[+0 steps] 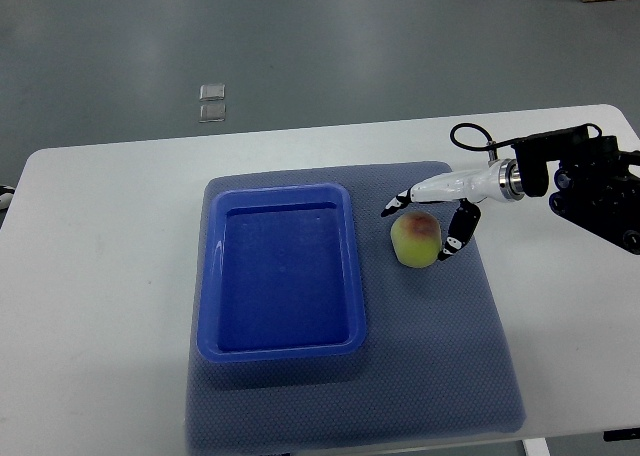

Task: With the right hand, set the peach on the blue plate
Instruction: 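Close the right hand fingers around the peach, then lift the peach and carry it over the blue tray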

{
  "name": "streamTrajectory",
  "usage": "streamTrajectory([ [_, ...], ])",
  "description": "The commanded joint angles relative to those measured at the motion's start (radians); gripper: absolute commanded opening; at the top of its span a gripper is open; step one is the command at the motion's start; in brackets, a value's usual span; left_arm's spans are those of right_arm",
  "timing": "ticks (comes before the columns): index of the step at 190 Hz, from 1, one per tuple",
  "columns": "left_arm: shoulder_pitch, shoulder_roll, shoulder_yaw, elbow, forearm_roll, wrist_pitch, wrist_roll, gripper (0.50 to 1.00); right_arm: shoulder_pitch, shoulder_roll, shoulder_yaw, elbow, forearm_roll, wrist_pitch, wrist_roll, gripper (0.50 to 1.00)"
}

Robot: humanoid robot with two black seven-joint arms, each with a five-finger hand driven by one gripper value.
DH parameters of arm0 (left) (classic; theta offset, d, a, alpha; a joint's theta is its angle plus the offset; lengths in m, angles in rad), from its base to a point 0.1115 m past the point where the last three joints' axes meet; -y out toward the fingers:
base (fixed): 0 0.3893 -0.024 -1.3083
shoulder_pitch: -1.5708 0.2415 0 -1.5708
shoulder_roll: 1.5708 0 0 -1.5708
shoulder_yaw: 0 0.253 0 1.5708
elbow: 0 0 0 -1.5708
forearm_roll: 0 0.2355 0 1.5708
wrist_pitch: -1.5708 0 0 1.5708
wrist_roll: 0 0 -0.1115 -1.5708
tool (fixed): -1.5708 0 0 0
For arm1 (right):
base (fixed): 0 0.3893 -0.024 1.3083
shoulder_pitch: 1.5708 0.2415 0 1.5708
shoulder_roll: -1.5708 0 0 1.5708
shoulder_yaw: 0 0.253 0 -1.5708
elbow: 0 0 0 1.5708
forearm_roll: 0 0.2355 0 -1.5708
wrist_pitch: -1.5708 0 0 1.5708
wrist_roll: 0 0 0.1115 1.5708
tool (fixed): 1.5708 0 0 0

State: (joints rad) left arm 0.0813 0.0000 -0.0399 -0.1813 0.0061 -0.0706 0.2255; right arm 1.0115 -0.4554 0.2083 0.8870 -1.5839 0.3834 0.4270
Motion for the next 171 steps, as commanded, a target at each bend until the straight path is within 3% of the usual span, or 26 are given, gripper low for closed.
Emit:
streamTrajectory([
  [1,0.0,0.0,0.0,0.0,0.0,0.0,0.0,1.0,-0.001,0.0,0.002,0.001,0.004,-0.005,0.003,0.795],
  [4,0.0,0.0,0.0,0.0,0.0,0.0,0.0,1.0,-0.001,0.0,0.002,0.001,0.004,-0.005,0.003,0.795],
  [5,0.0,0.0,0.0,0.0,0.0,0.0,0.0,1.0,-0.001,0.0,0.002,0.001,0.005,-0.005,0.006,0.754],
  [22,0.0,0.0,0.0,0.002,0.0,0.0,0.0,1.0,-0.002,0.0,0.0,0.001,0.002,-0.005,0.026,0.691],
  [85,0.0,0.0,0.0,0.003,0.0,0.0,-0.002,1.0,0.012,-0.006,0.017,0.001,0.009,-0.005,0.069,0.511],
  [142,0.0,0.0,0.0,0.003,-0.002,0.0,-0.002,1.0,0.133,0.003,0.022,0.001,0.044,0.008,0.093,0.5],
  [171,0.0,0.0,-0.002,0.003,0.0,0.0,-0.003,1.0,0.188,0.061,0.02,0.001,0.09,0.012,0.11,0.5],
])
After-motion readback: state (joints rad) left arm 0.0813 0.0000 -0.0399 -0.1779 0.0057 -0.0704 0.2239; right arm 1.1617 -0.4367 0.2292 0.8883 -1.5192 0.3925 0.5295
